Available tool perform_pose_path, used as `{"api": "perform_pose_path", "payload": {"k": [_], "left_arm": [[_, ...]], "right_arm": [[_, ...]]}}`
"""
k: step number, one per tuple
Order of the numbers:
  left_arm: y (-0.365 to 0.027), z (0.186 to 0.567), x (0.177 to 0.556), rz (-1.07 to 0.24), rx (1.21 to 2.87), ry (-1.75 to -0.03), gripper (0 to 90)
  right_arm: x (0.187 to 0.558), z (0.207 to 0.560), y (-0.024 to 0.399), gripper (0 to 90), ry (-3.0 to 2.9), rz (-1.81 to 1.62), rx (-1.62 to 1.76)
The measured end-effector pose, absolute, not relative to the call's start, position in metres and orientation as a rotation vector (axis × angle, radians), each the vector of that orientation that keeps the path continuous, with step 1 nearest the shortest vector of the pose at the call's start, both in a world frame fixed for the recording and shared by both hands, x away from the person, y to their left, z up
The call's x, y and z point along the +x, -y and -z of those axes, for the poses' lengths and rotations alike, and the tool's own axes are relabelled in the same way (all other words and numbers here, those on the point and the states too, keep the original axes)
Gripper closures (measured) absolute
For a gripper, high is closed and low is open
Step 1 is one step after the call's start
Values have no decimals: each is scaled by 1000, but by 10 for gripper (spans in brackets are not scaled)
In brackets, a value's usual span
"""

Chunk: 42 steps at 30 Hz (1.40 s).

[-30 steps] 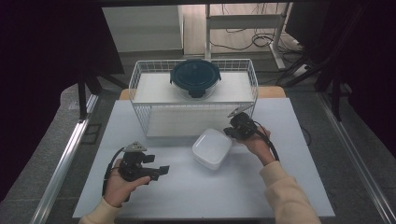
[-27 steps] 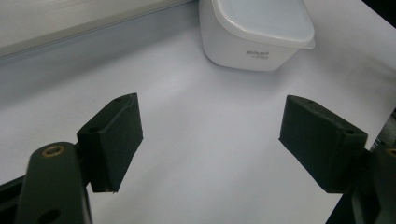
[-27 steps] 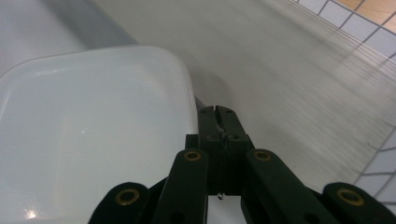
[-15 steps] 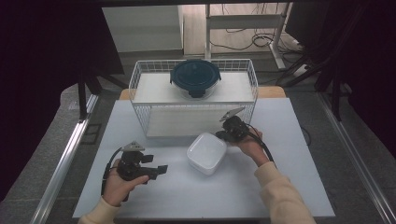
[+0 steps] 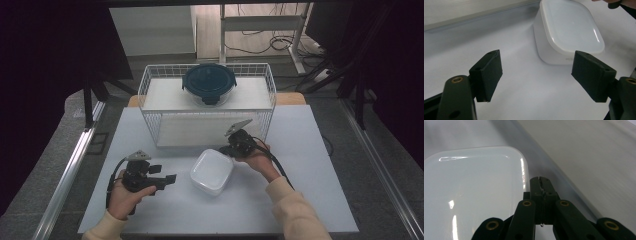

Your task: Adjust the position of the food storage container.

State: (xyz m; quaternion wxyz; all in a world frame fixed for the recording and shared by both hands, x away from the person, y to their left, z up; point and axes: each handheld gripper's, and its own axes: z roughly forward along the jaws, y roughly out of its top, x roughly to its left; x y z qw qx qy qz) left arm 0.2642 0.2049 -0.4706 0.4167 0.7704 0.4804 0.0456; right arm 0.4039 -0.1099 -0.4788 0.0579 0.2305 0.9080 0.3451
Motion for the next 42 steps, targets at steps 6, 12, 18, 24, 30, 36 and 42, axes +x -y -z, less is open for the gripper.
{"api": "perform_pose_path", "payload": {"k": [6, 12, 18, 24, 30, 36, 42], "left_arm": [[-206, 471, 265, -115, 1935, -1211, 242], [-209, 471, 265, -118, 1930, -1215, 243], [-210, 473, 265, -110, 1930, -1217, 244], [-211, 474, 266, -110, 1933, -1223, 245], [-215, 473, 264, -122, 1925, -1227, 255], [-217, 474, 265, -132, 1932, -1236, 256], [-214, 477, 266, -143, 1948, -1244, 275]], "right_arm": [[397, 480, 95, 891, -2785, -1053, 644], [390, 481, 80, 891, -2814, -1059, 601], [386, 481, 70, 891, -2829, -1063, 564], [383, 482, 59, 890, -2849, -1067, 523], [380, 474, 67, 890, -2810, -1080, 586], [367, 453, 110, 890, -2674, -1140, 768], [347, 446, 165, 887, -2555, -1233, 980]]}}
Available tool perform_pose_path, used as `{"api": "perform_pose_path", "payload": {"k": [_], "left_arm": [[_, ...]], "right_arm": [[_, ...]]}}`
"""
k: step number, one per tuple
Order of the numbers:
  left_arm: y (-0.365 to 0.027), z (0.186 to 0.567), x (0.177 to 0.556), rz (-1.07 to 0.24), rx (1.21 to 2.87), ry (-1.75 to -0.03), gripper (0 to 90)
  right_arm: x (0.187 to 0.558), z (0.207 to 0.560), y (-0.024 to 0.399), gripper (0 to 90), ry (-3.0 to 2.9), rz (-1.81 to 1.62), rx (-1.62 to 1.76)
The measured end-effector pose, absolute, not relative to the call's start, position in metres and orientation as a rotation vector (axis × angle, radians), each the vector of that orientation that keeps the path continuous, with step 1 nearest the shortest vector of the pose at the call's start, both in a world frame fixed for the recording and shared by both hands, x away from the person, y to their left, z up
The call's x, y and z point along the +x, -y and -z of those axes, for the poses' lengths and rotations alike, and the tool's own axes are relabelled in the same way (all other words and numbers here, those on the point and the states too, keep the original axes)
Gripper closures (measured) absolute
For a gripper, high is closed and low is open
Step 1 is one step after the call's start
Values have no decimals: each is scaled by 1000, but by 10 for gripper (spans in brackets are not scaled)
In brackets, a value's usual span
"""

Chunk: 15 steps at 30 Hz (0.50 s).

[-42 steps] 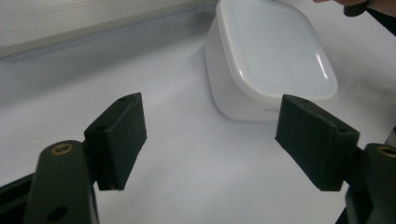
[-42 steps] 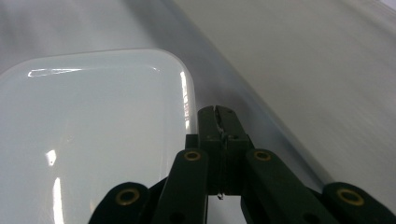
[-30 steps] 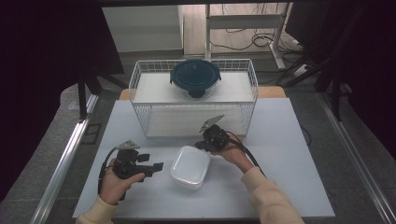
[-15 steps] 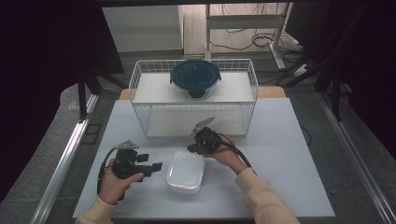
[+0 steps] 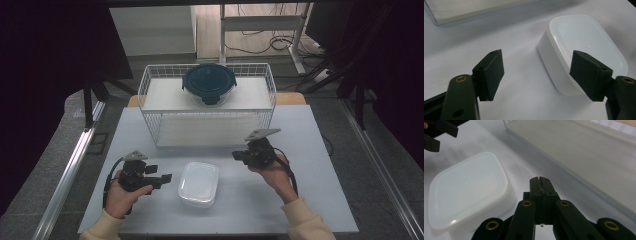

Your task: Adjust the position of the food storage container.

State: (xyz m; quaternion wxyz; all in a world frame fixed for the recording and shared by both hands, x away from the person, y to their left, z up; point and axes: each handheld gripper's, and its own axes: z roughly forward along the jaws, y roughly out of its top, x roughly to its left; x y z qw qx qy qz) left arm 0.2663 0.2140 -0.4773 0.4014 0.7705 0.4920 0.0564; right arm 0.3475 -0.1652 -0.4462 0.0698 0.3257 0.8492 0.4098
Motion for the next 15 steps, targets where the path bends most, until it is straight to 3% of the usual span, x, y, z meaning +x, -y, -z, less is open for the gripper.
{"api": "perform_pose_path", "payload": {"k": [3, 5, 7, 11, 15], "left_arm": [[-213, 479, 267, -149, 1961, -1253, 298], [-213, 480, 268, -149, 1962, -1257, 315], [-213, 481, 268, -154, 1966, -1261, 331], [-213, 482, 269, -158, 1977, -1265, 390], [-209, 486, 272, -142, 2004, -1251, 552]], "right_arm": [[337, 450, 185, 779, -2526, -1256, 1044], [330, 454, 196, 553, -2504, -1240, 1099], [323, 454, 204, 419, -2457, -1252, 1140], [311, 453, 216, 318, -2411, -1279, 1207], [303, 453, 226, 292, -2383, -1293, 1239]]}}
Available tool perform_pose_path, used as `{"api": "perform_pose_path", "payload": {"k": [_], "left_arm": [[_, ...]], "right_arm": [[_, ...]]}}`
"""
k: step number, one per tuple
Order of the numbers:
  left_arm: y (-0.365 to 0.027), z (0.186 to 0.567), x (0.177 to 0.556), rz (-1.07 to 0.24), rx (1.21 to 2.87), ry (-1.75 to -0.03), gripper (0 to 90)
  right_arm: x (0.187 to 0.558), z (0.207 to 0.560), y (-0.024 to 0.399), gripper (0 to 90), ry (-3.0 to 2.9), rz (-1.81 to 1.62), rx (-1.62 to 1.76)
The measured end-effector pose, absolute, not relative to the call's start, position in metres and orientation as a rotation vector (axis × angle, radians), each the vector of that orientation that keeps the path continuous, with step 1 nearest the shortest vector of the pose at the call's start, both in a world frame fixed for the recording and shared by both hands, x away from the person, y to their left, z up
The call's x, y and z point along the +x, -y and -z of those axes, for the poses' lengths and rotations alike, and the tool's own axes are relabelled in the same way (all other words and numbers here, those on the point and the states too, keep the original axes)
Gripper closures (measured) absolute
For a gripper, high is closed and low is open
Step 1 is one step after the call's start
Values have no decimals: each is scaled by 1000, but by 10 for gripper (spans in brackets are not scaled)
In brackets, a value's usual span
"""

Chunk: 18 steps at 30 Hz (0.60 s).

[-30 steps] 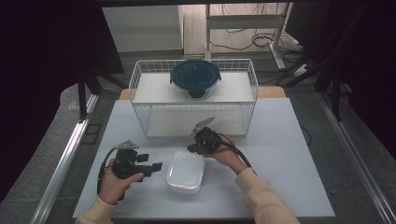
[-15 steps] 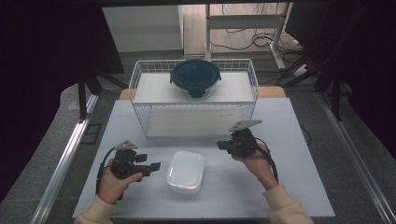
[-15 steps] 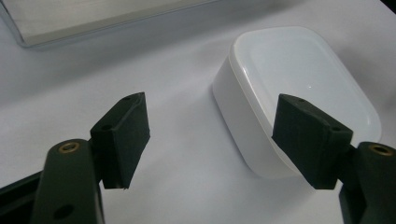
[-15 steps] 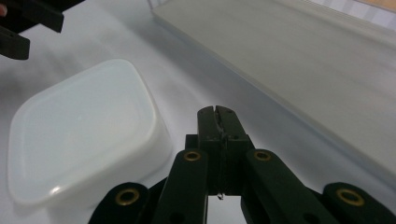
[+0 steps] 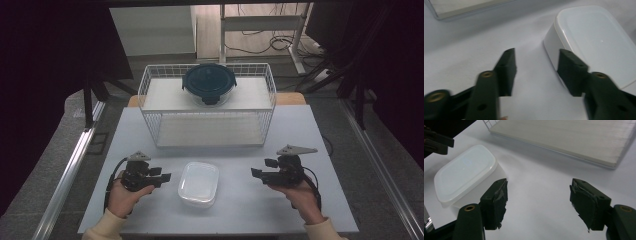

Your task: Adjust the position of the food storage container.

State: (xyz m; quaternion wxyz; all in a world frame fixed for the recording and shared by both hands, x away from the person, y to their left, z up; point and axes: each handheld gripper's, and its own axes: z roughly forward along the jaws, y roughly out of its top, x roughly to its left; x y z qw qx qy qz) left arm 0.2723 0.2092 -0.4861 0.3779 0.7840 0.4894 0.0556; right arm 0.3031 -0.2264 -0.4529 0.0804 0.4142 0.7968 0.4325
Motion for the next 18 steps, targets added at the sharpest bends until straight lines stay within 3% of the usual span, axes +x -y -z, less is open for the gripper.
{"api": "perform_pose_path", "payload": {"k": [6, 11, 18], "left_arm": [[-196, 494, 278, -94, 2049, -1233, 836], [-189, 498, 276, -69, 2097, -1215, 894], [-176, 503, 274, -14, 2124, -1174, 899]], "right_arm": [[303, 457, 236, 283, -2368, -1286, 1278], [302, 458, 237, 282, -2379, -1292, 1287], [303, 458, 236, 276, -2393, -1292, 1284]]}}
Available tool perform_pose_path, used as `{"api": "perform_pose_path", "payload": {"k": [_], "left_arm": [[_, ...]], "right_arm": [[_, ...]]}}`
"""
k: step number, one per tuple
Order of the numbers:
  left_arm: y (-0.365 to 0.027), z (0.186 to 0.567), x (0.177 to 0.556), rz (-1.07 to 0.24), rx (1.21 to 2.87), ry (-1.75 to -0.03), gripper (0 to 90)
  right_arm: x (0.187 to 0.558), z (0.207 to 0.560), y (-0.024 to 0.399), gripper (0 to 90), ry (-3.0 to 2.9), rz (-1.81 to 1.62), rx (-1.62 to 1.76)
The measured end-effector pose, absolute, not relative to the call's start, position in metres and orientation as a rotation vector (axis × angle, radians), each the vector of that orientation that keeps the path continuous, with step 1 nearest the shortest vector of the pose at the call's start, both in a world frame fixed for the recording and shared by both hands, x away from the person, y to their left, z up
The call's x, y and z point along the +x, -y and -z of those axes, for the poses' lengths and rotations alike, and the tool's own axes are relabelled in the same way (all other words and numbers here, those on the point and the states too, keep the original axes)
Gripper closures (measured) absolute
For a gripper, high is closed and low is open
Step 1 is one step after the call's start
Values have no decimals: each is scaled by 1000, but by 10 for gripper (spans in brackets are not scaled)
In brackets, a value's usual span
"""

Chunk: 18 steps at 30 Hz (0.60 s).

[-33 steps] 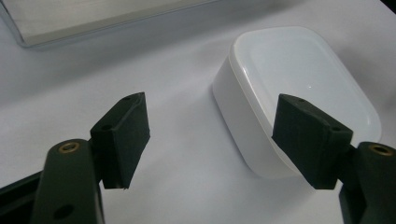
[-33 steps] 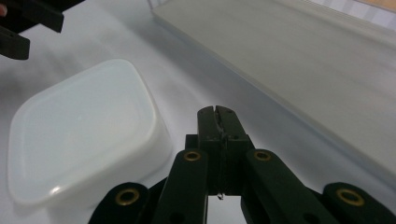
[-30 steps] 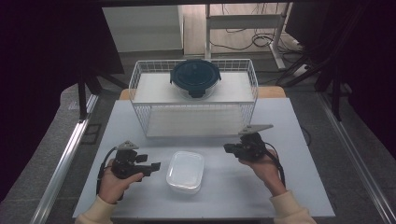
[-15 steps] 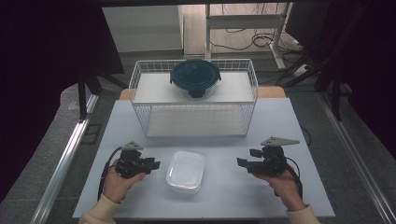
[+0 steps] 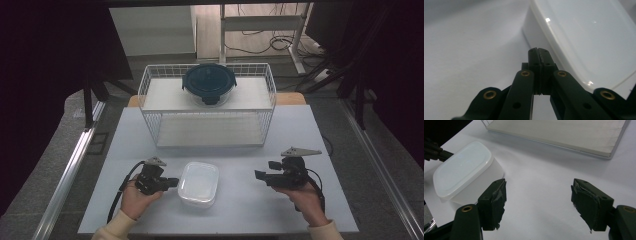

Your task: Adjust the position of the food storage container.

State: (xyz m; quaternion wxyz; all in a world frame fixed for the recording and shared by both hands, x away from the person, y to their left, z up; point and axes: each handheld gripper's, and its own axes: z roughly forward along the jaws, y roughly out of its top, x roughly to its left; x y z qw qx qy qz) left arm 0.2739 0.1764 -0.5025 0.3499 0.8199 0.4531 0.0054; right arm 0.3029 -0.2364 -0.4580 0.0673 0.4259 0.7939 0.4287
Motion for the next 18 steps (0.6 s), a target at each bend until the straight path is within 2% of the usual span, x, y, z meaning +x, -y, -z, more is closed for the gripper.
{"api": "perform_pose_path", "payload": {"k": [18], "left_arm": [[-147, 505, 266, 14, 2154, -1105, 900]], "right_arm": [[302, 456, 237, 276, -2377, -1311, 1292]]}}
